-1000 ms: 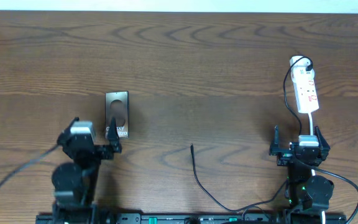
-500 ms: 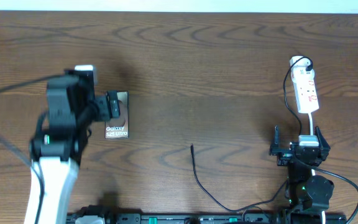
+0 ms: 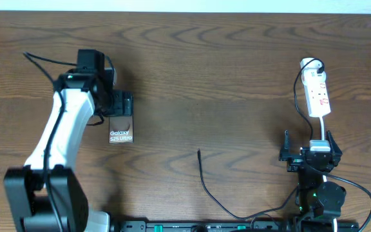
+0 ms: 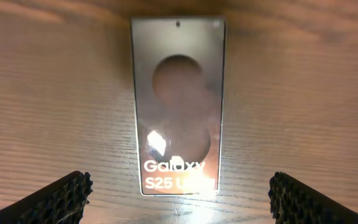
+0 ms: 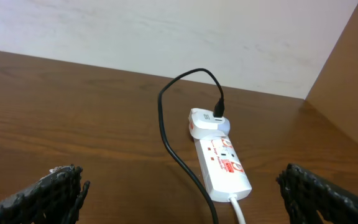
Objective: Plug charger to phone and switch on socket
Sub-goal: 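Move the left gripper over the phone lying on the table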
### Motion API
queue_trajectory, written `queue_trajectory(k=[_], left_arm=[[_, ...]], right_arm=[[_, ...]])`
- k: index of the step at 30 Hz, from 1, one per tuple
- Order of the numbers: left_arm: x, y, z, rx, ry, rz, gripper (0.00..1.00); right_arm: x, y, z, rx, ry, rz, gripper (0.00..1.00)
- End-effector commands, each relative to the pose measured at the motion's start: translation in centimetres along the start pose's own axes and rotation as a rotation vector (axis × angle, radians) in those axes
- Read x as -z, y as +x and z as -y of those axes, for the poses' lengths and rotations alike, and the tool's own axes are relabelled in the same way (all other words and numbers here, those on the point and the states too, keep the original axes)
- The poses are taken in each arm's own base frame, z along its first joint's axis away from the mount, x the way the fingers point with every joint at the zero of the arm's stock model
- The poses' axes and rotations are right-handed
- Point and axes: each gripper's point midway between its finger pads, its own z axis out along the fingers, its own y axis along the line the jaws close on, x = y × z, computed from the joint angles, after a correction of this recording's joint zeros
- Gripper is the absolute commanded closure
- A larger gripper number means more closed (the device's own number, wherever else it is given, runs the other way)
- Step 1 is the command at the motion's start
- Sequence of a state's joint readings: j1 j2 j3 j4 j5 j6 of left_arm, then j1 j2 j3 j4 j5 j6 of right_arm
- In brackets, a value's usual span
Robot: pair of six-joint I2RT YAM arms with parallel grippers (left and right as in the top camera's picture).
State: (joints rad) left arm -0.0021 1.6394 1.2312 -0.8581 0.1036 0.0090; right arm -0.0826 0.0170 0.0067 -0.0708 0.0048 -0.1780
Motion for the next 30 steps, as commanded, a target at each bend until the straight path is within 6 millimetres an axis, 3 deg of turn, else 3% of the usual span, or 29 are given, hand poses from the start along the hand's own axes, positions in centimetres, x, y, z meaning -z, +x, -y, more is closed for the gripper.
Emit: queue_trajectory(k=[1, 2, 3, 5, 6, 7, 8, 30], left_arm=[[-1.2, 0.4, 0.6, -0.015, 0.035, -0.052, 0.16], [-1.5, 0.5, 0.7, -0.014, 0.04, -0.062, 0.36], [-1.7, 0.5, 0.7, -0.014, 0.039, -0.069, 0.48], [-1.9, 0.6, 0.6, -0.013, 0.039, -0.073, 0.51], [-1.9, 0.6, 0.6, -0.013, 0.039, -0.073, 0.33], [-1.9, 0.5, 0.6, -0.013, 0.039, -0.071, 0.03], [-1.9, 0.5, 0.6, -0.013, 0.039, -0.069, 0.0], [-3.4, 1.0, 0.6, -0.015, 0.039, -0.059, 0.01]], right_arm=[[0.0, 0.1, 0.1, 0.011, 0.007, -0.002, 0.01], [0.0, 0.1, 0.1, 0.011, 0.007, -0.002, 0.01], [0.0, 0.1, 0.1, 0.011, 0.007, -0.002, 0.01], [0.0, 0.1, 0.1, 0.011, 0.007, -0.002, 0.01], [0.0, 0.1, 0.1, 0.011, 0.007, -0.002, 0.01], [0.0, 0.1, 0.1, 0.011, 0.007, -0.002, 0.01], [0.0, 0.1, 0.1, 0.011, 0.007, -0.002, 0.01], [0.0, 0.1, 0.1, 0.011, 0.007, -0.002, 0.01]])
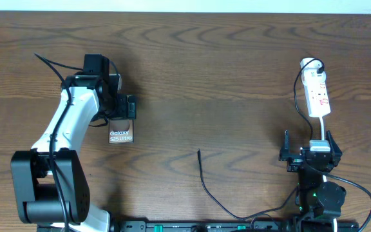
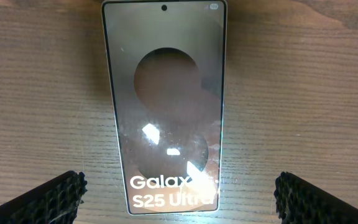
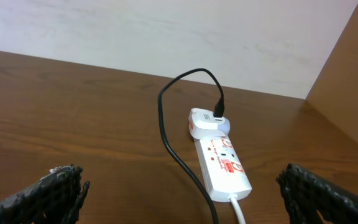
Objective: Plug charger to phone and switch on socket
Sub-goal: 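Move the left gripper over the phone lying on the table, then lower the left gripper and straddle the phone's long edges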
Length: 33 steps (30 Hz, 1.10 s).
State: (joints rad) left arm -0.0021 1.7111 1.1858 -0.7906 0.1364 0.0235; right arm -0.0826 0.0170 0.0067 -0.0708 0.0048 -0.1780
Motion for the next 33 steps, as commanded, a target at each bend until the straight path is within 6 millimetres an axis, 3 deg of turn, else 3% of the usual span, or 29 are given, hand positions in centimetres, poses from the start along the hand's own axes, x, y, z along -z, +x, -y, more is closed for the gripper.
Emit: queue_trajectory(k=[1, 17, 33], left_arm=[[-0.2, 0.3, 0.2, -0.004, 0.009, -0.01, 0.01], [-3.4, 1.8, -0.1, 0.006, 0.004, -0.124, 0.01], [-5.2, 1.2, -0.3, 0.005, 0.004, -0.121, 0.01]], right_arm=[[0.0, 0.1, 0.1, 0.011, 0.007, -0.002, 0.01], [0.0, 0.1, 0.1, 0.011, 0.007, -0.002, 0.01], [0.0, 0.1, 0.1, 0.011, 0.007, -0.002, 0.01]])
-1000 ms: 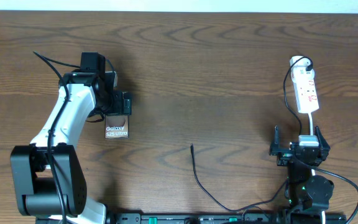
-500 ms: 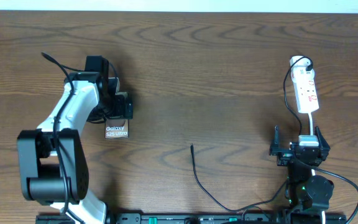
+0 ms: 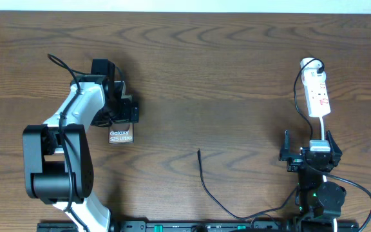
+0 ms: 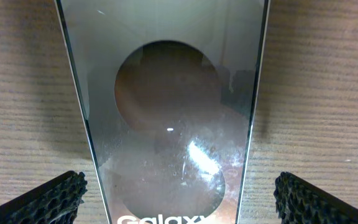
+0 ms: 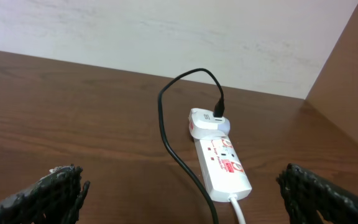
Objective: Plug charger to phone and switch on socket
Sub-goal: 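Lower the left gripper and straddle the phone's long edges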
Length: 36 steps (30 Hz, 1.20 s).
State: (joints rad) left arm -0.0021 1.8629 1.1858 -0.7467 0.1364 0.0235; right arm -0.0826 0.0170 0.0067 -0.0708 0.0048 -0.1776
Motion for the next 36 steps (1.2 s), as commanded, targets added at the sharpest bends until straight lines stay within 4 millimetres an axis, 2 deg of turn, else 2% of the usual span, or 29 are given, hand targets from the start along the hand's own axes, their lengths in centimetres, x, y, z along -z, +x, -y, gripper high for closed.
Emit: queue_trajectory(k=[1, 15, 29, 36], left_arm=[[-0.6, 0.2, 0.2, -0.004, 0.008, -0.012, 0.01], [-0.6, -0.2, -0.3, -0.005, -0.021, 0.006, 0.01], [-1.8, 0.7, -0.5, -0.005, -0.021, -0.002, 0.01], [-1.8, 0.5, -0.5, -0.005, -0.021, 0.006, 0.01]], right_arm=[[0.0, 0.1, 0.1, 0.011, 0.007, -0.002, 0.01], [0.0, 0.1, 0.1, 0.011, 0.007, -0.002, 0.01], [0.0, 0.1, 0.1, 0.011, 0.007, -0.002, 0.01], [0.0, 0.1, 0.1, 0.011, 0.007, -0.002, 0.01]])
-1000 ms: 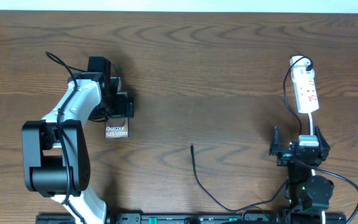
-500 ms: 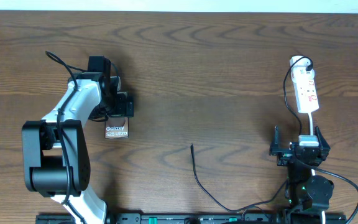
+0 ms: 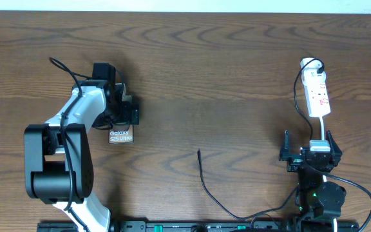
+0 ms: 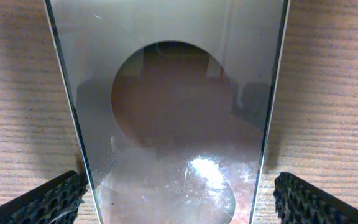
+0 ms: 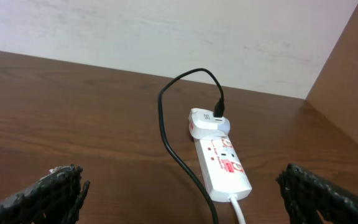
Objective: Plug charger to phone and switch on socket
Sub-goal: 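Lower the left gripper and straddle the phone's long edges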
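Note:
The phone (image 3: 120, 136), glossy with a "Galaxy S25 Ultra" label, lies flat at the table's left. My left gripper (image 3: 122, 115) hovers low over its upper part, open. In the left wrist view the phone (image 4: 166, 74) fills the frame and the two pads (image 4: 55, 199) stand just outside its long edges. The black charger cable (image 3: 212, 192) ends loose at mid-table. The cable (image 5: 169, 140) runs from a white adapter (image 5: 207, 122) in the power strip (image 5: 224, 163). My right gripper (image 3: 309, 154) stands open just short of the strip (image 3: 318, 94).
The brown wooden table (image 3: 237, 77) reaches a pale wall at the far edge. The strip's white lead (image 5: 238, 208) runs back under my right wrist. A dark rail lies along the table's front edge.
My left gripper has come a little lower over the phone, which now looks larger between the pads. The right arm, cable and strip have not moved.
At first my left gripper was open well above the phone, whose whole screen showed. At each later moment it stood lower and closer, until only the phone's upper part showed between the pads. My right gripper stayed open and still throughout.

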### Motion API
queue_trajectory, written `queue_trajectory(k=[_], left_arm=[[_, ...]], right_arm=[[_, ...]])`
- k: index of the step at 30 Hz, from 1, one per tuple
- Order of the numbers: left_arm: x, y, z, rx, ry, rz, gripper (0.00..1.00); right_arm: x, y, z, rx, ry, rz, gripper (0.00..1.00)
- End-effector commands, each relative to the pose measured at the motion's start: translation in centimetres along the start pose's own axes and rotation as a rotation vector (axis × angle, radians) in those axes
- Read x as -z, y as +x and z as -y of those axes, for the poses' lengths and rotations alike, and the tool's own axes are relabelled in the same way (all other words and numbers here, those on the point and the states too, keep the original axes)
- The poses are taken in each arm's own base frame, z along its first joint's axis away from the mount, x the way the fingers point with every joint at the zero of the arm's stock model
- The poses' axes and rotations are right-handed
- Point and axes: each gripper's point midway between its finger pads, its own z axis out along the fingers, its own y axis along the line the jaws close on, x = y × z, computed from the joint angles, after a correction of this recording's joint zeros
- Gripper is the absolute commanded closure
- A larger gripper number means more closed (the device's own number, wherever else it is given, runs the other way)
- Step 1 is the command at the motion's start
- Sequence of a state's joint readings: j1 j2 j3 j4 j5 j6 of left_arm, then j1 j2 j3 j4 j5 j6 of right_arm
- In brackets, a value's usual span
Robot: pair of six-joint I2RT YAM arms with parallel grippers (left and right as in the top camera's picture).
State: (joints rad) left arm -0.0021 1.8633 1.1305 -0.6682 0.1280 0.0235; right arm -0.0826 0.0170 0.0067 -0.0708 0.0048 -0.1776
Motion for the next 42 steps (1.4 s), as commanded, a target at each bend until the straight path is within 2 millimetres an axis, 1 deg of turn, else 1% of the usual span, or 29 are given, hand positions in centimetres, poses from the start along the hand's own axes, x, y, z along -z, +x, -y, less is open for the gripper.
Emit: queue_trajectory(k=[1, 8, 13, 42], left_arm=[[-0.61, 0.36, -0.21, -0.004, -0.014, -0.014, 0.01], [-0.79, 0.32, -0.29, -0.004, -0.017, -0.007, 0.01], [-0.82, 0.42, -1.02, -0.004, -0.059, -0.009, 0.01], [-1.35, 0.85, -1.07, -0.004, -0.059, -0.012, 0.01]], right_arm=[[0.02, 0.07, 0.07, 0.011, 0.007, -0.002, 0.01], [0.02, 0.07, 0.07, 0.011, 0.007, -0.002, 0.01], [0.02, 0.07, 0.07, 0.011, 0.007, -0.002, 0.01], [0.02, 0.07, 0.07, 0.011, 0.007, -0.002, 0.01]])
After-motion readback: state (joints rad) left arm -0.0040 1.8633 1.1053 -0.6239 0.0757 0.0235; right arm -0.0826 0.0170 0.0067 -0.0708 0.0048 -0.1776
